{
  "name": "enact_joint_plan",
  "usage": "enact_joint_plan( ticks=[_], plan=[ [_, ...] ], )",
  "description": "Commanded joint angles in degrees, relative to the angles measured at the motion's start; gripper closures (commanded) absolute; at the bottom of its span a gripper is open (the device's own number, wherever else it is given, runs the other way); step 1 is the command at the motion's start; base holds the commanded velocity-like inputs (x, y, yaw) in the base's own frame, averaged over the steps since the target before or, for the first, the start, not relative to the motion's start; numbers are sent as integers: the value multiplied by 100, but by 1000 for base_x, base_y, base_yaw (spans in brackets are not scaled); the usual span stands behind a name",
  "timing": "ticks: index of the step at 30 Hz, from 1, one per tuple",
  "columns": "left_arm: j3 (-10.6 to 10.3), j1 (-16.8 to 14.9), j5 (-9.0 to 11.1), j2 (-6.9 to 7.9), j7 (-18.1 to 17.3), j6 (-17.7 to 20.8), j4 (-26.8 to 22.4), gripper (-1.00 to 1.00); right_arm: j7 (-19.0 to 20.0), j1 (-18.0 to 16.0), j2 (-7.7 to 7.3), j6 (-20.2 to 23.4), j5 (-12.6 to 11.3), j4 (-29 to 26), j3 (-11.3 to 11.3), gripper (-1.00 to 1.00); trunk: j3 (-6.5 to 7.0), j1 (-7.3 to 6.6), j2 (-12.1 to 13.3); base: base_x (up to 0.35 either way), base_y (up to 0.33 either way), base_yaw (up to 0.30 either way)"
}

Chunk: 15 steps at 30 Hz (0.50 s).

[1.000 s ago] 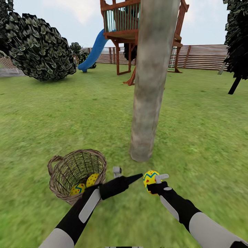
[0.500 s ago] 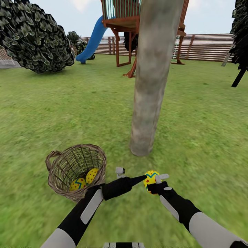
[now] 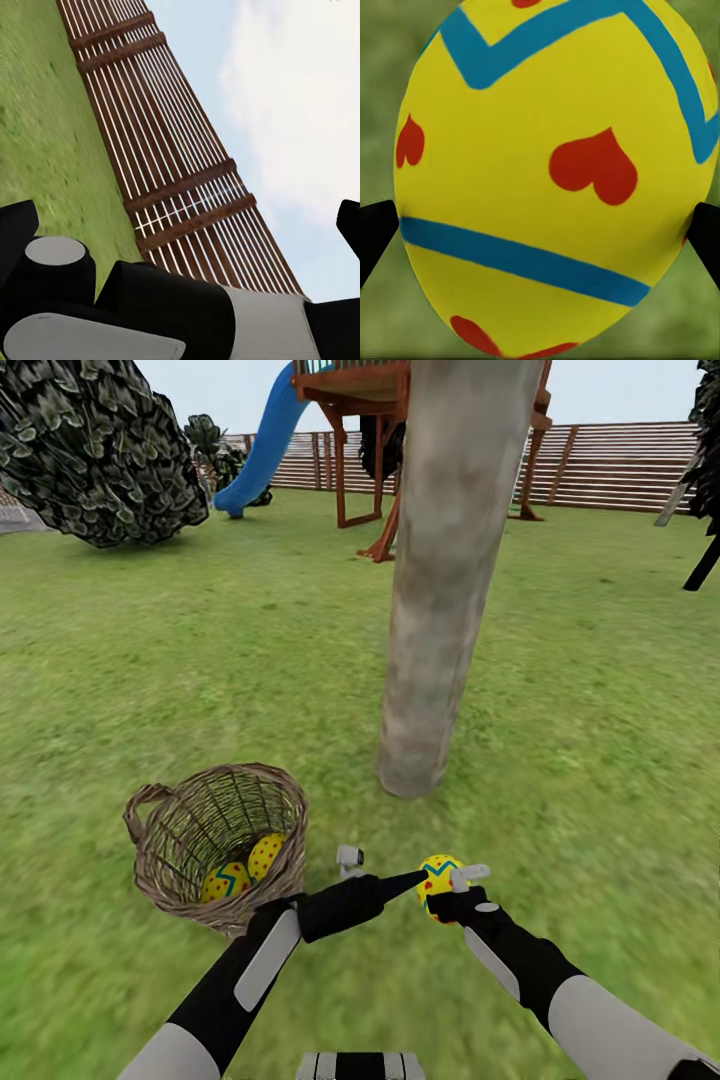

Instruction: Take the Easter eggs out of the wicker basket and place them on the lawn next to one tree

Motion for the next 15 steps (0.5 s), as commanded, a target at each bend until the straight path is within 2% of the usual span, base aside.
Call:
enact_joint_plan(
  ticks=[1, 13, 15],
  plan=[
    [-6, -3, 47, 1, 2, 49, 1, -100, -55, -6, -9, 19, -49, -15, 43, 100, -27, 1, -4, 0, 0, 0],
    [-6, -3, 47, 1, 2, 59, 7, -100, -73, -8, -18, -2, -45, -27, 24, 100, -293, 32, -20, 0, 0, 0],
    [-6, -3, 47, 1, 2, 59, 4, -100, -184, -23, -24, -13, -47, -7, 13, 100, -337, 37, -22, 0, 0, 0]
  ],
)
